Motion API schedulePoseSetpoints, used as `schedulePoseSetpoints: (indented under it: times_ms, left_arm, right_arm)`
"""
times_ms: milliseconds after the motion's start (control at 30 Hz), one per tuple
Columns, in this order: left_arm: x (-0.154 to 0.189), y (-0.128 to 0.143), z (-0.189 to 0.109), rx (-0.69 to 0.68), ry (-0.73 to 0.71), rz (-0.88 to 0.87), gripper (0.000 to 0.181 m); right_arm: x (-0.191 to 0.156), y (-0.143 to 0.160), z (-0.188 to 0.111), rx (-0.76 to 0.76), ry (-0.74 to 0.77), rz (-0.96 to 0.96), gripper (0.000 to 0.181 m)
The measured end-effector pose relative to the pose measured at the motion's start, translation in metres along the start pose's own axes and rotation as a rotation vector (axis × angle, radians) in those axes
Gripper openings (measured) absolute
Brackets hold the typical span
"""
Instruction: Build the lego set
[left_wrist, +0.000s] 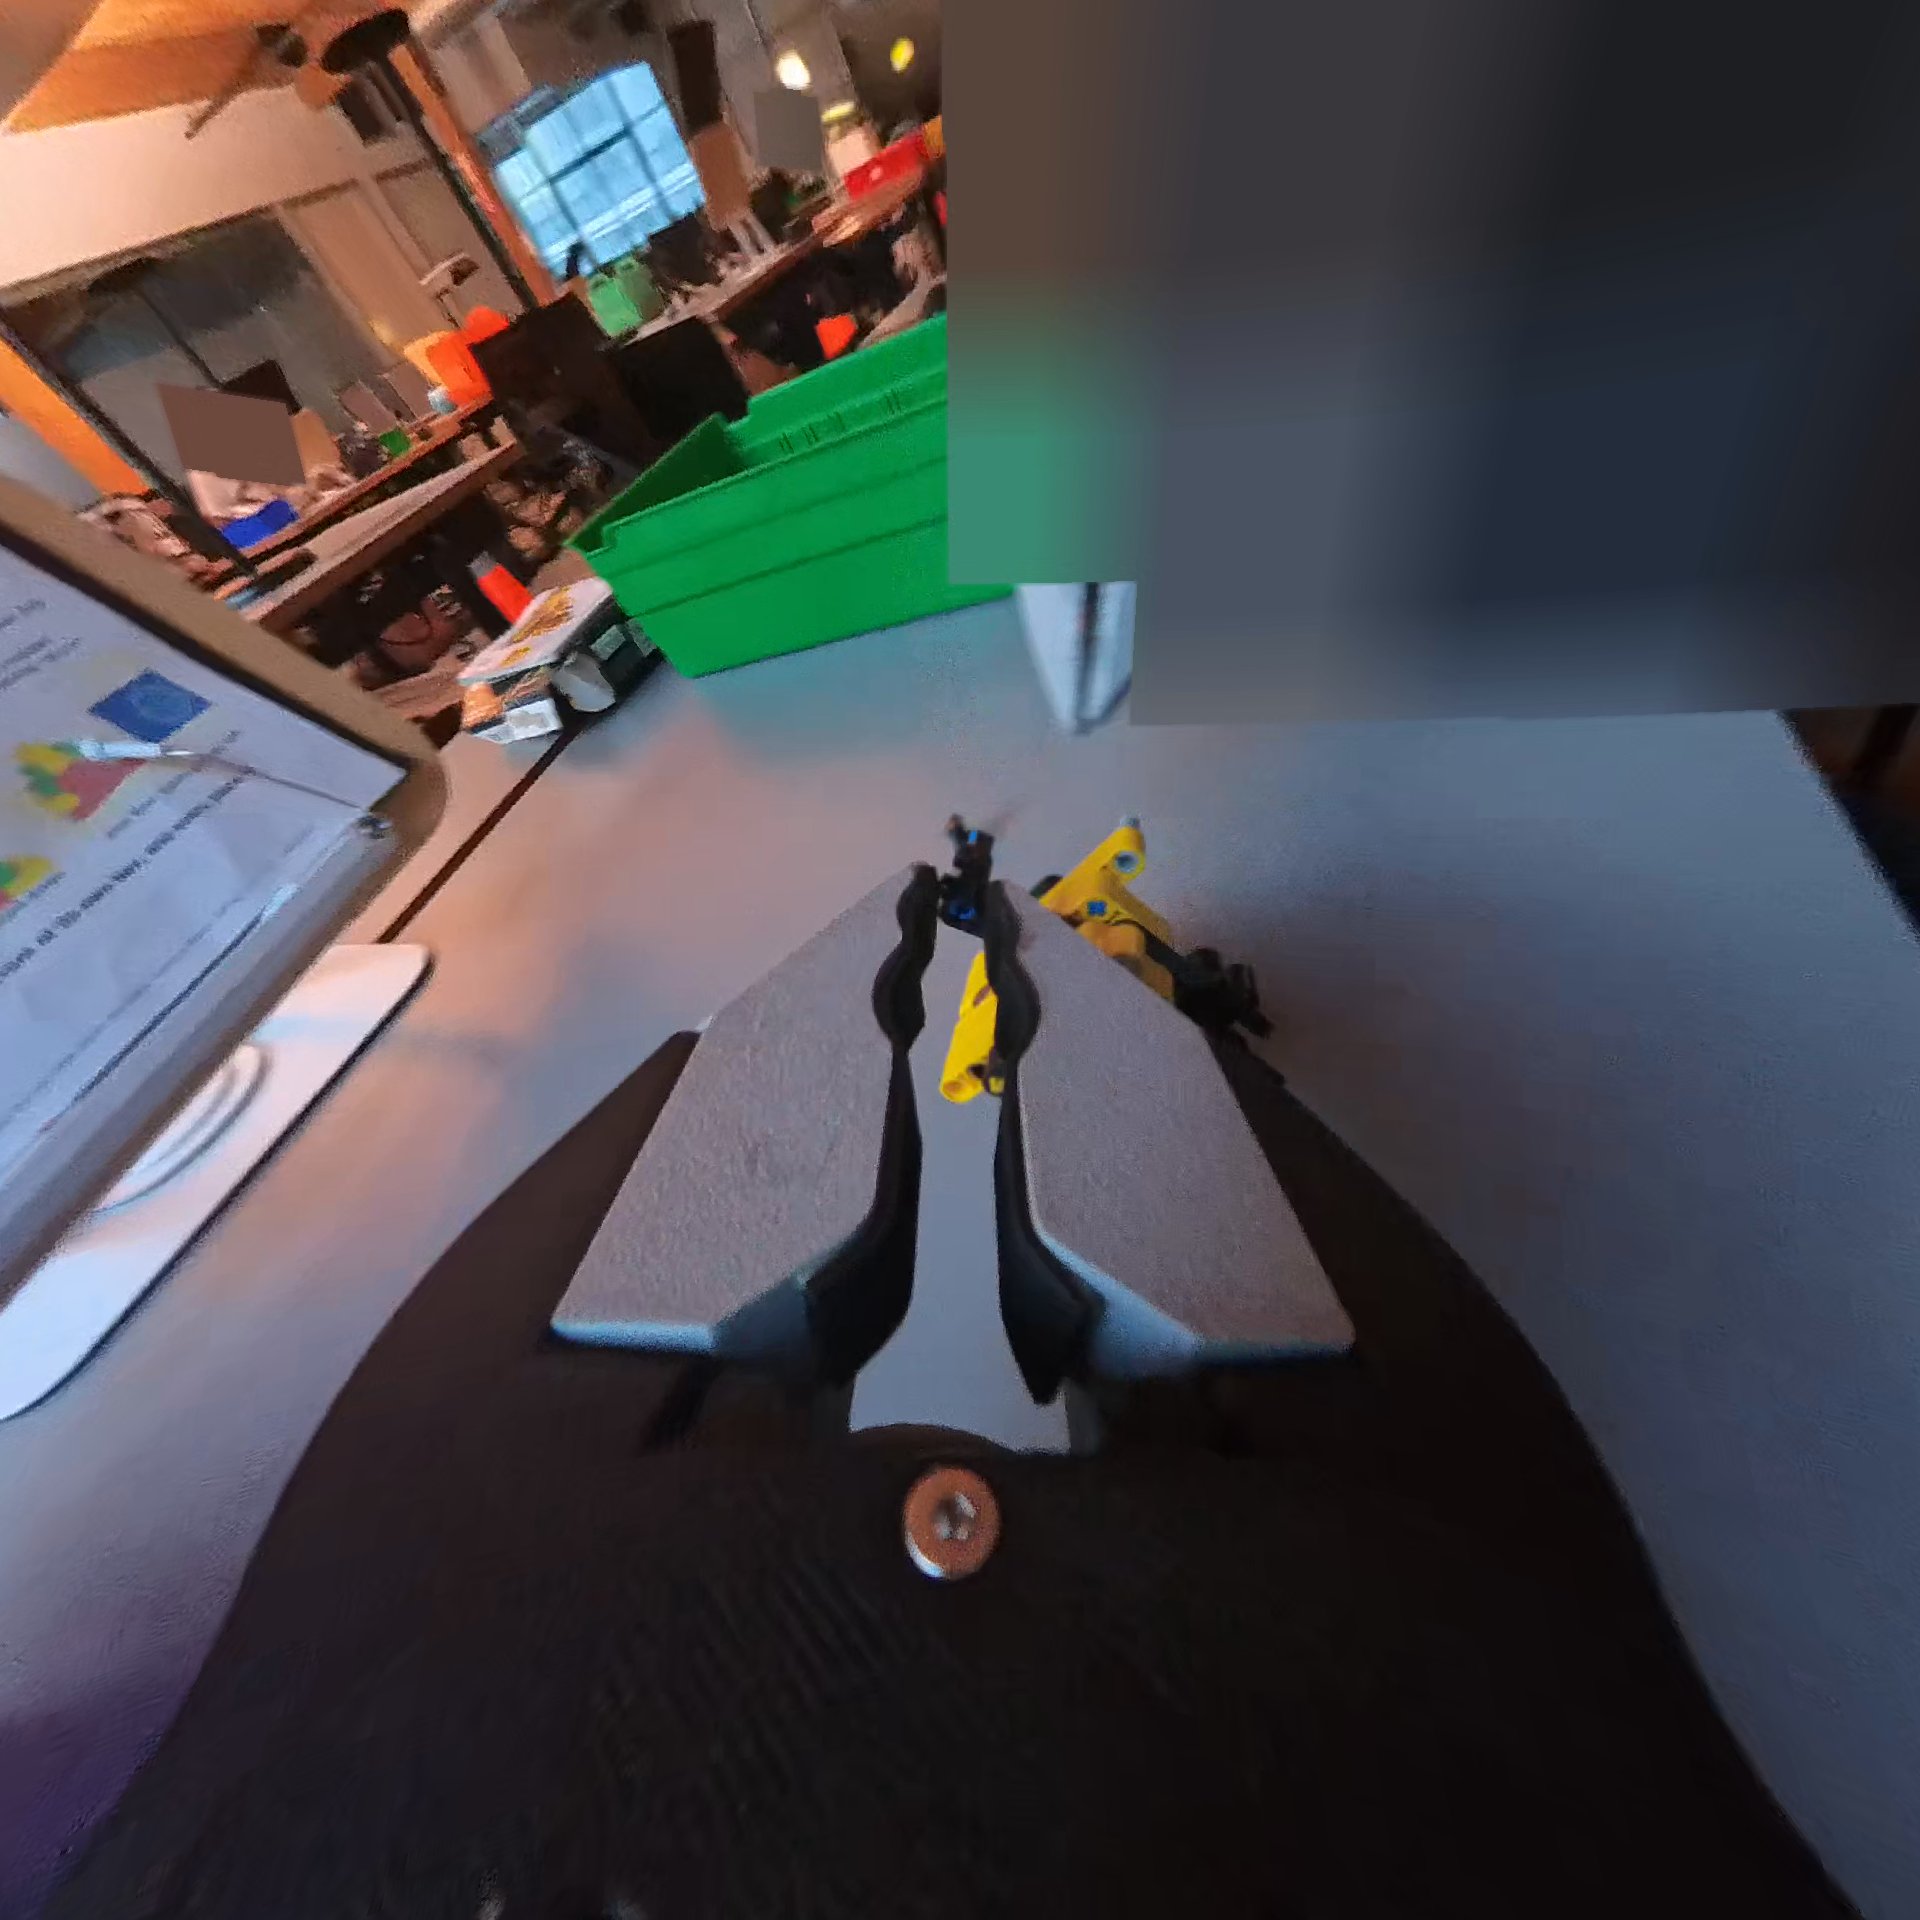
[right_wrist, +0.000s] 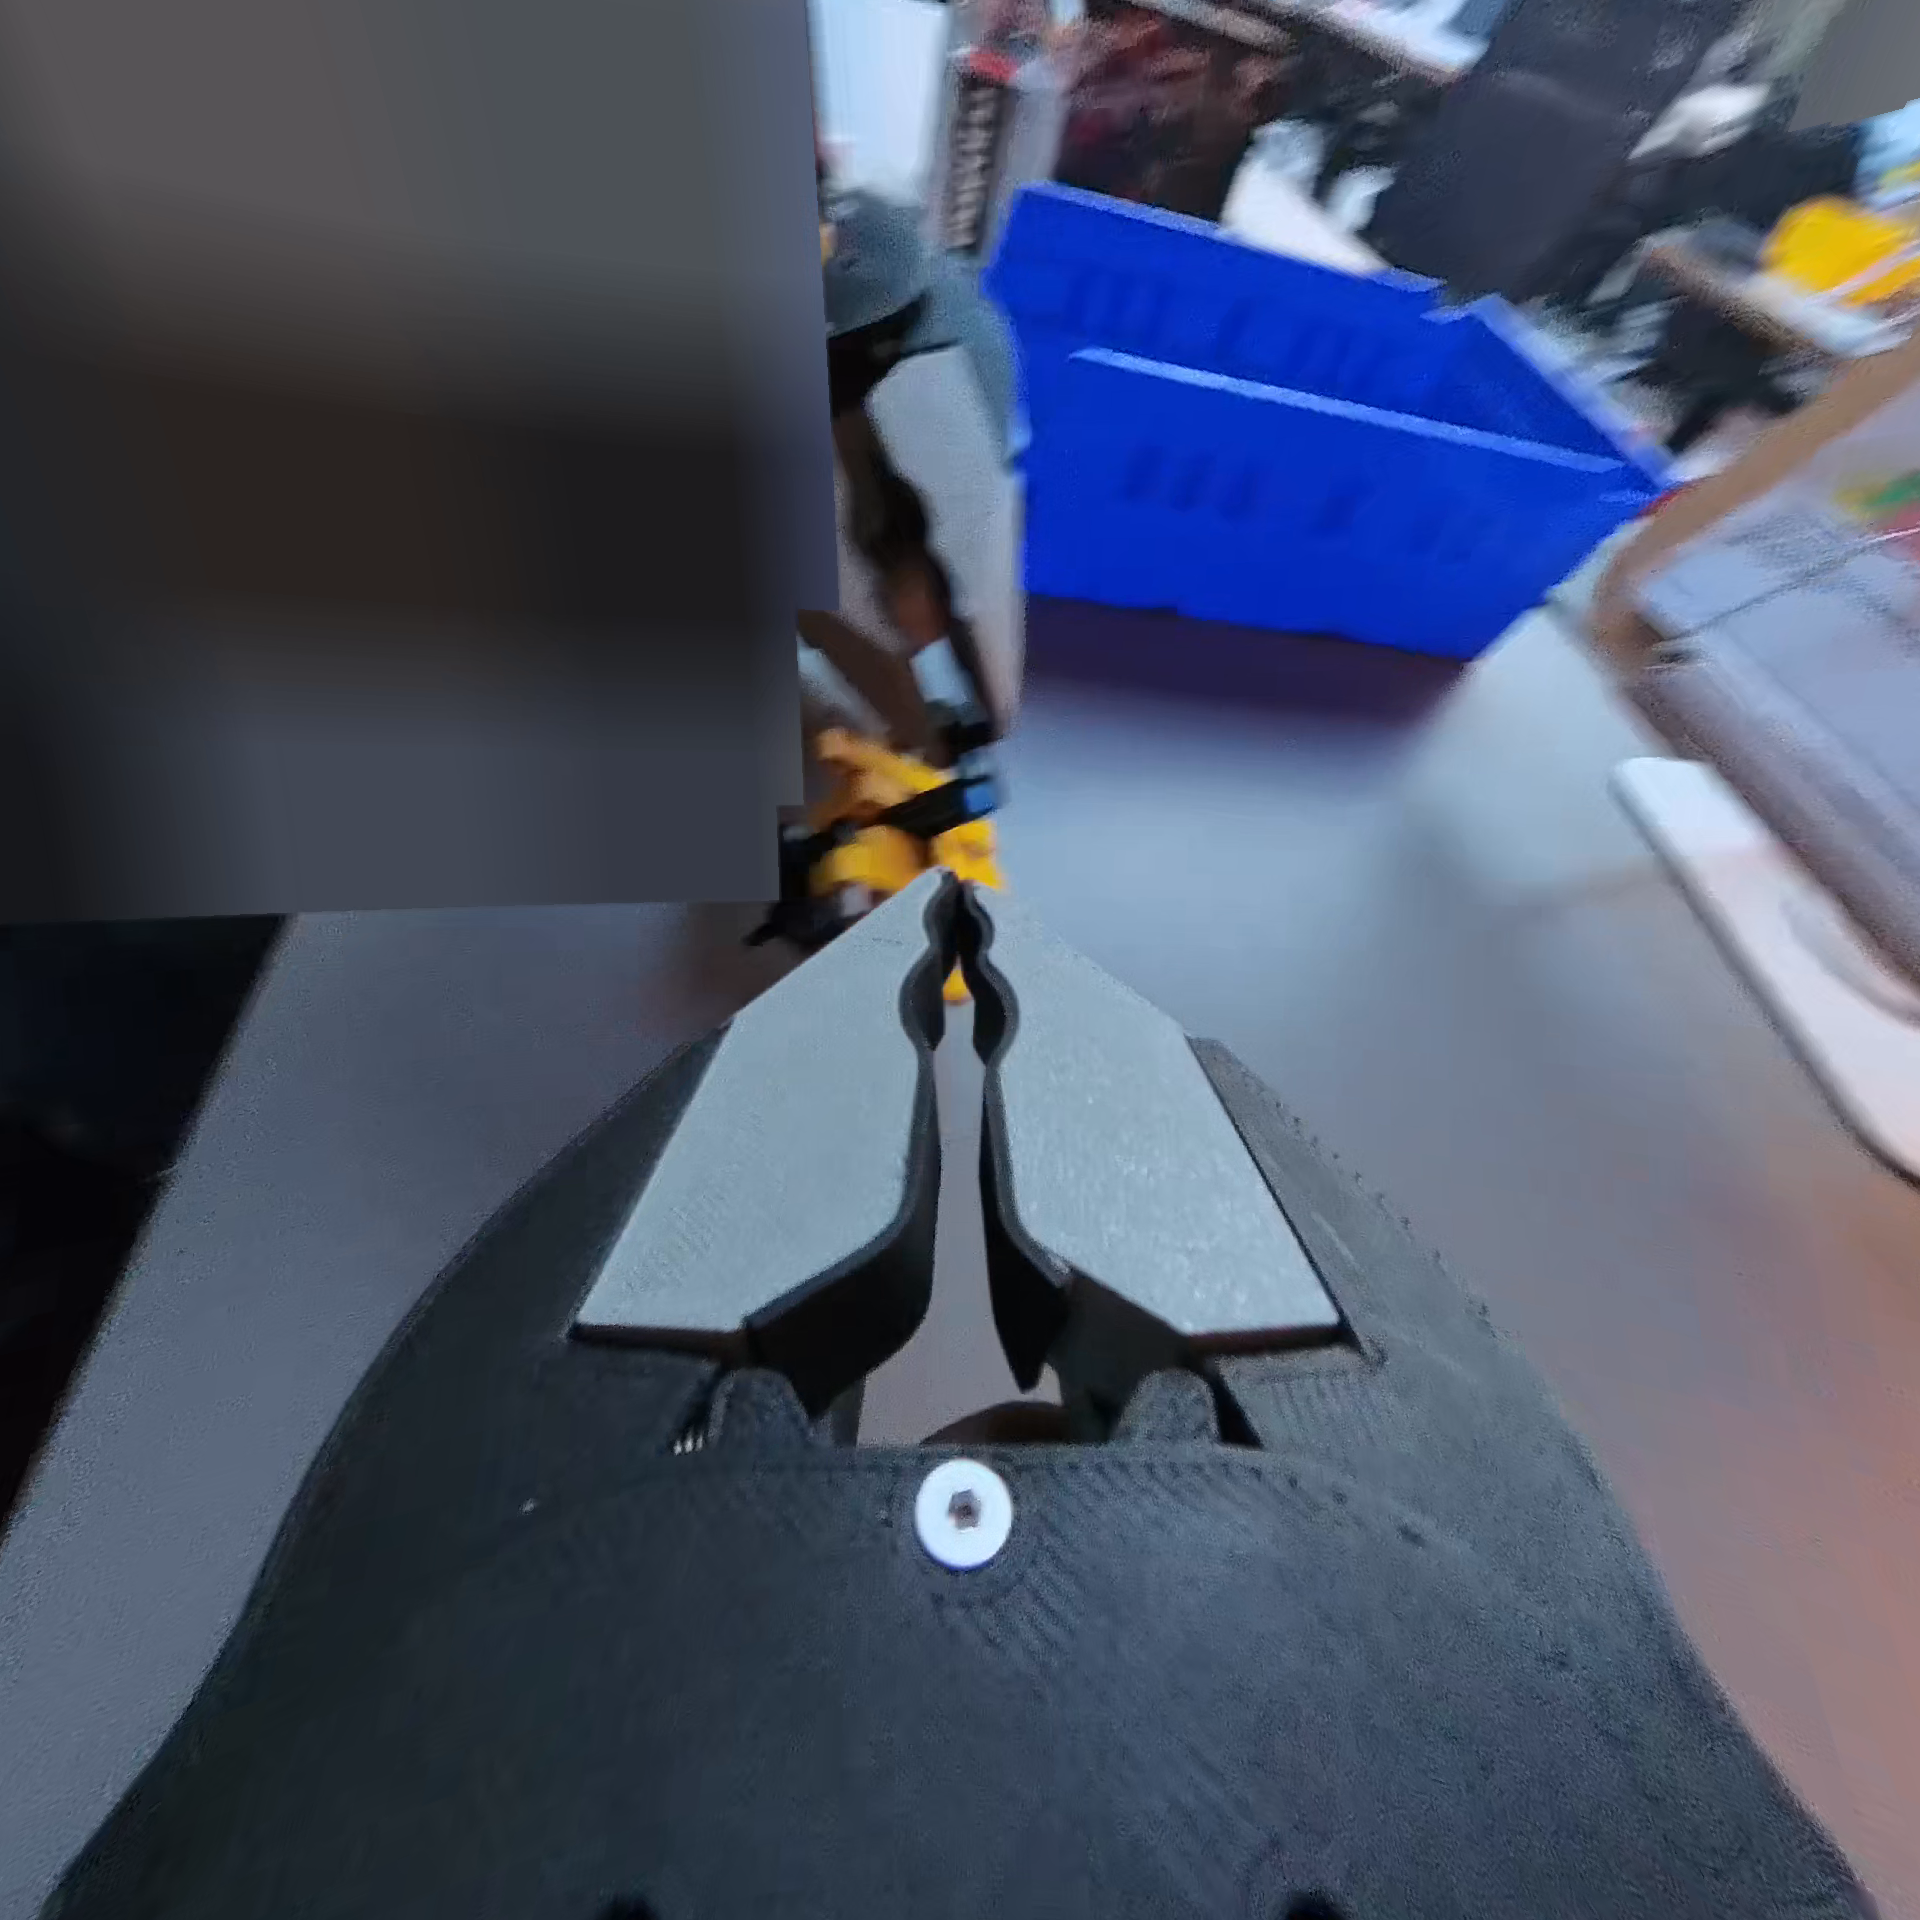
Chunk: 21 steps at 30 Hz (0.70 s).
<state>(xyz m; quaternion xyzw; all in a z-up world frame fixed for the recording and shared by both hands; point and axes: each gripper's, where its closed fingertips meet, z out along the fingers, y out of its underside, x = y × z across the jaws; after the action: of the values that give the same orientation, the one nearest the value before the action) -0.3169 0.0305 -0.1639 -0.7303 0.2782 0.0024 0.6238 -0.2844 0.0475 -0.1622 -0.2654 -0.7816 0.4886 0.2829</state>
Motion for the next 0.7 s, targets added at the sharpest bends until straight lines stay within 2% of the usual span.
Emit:
schedulePoseSetpoints:
  times_ms: [100, 267, 333, 533, 700]
  left_arm:
    - [0.010, -0.004, 0.006, 0.028, 0.042, 0.013, 0.006]
    - [0.017, -0.010, 0.009, 0.060, 0.053, 0.046, 0.006]
    - [0.019, -0.011, 0.011, 0.066, 0.058, 0.051, 0.006]
    - [0.026, -0.004, 0.015, 0.041, 0.078, 0.061, 0.006]
    - [0.025, -0.003, 0.013, 0.026, 0.013, 0.155, 0.006]
  right_arm:
    - [0.015, -0.008, 0.003, -0.002, 0.114, -0.045, 0.001]
    - [-0.002, -0.001, 0.018, -0.021, 0.001, 0.018, 0.019]
    - [-0.005, 0.001, 0.024, -0.026, -0.017, 0.024, 0.013]
    - [-0.012, 0.008, 0.032, -0.052, -0.054, 0.034, 0.011]
    - [-0.012, 0.008, 0.033, -0.076, -0.037, 0.024, 0.011]
